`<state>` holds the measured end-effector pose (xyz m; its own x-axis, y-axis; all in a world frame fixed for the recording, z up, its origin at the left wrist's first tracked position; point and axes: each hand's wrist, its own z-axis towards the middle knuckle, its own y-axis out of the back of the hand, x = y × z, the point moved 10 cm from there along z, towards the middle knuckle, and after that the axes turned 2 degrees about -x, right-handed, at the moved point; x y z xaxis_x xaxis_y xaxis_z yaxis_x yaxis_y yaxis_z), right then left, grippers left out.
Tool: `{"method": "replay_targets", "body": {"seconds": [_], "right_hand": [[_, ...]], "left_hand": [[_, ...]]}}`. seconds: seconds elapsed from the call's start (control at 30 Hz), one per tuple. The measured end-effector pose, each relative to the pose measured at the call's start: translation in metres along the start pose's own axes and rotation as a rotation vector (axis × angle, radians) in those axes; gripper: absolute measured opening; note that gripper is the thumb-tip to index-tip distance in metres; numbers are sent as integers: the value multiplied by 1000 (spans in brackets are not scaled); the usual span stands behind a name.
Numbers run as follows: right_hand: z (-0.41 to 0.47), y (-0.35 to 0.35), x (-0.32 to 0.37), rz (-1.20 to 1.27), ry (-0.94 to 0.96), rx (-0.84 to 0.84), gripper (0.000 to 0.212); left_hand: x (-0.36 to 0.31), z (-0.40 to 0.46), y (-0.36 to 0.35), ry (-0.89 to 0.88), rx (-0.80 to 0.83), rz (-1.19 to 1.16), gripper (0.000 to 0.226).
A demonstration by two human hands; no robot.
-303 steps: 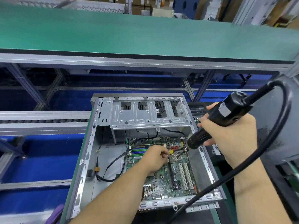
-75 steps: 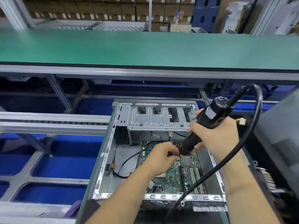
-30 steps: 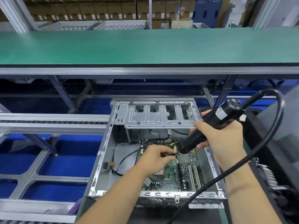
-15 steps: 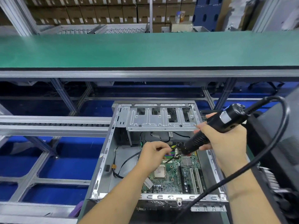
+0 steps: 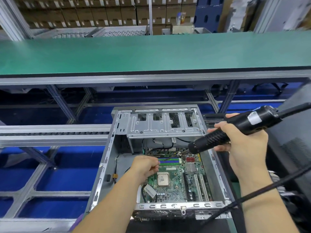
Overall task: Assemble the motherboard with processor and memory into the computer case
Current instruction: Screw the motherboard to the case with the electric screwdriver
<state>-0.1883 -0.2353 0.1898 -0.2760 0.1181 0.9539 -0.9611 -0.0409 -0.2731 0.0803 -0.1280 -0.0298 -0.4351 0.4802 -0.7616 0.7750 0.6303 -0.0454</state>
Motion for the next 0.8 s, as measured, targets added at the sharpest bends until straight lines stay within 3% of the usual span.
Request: {"method": "replay_targets", "body": {"seconds": [0.5,0.8], "right_hand": [[2,-10,-4,15,4,-2,15],[3,-8,-8,-15,5,1,38]], "left_hand": [[0,-2,-11,9,60,-11,12],[2,2,-12,19,67,-35,11]]}}
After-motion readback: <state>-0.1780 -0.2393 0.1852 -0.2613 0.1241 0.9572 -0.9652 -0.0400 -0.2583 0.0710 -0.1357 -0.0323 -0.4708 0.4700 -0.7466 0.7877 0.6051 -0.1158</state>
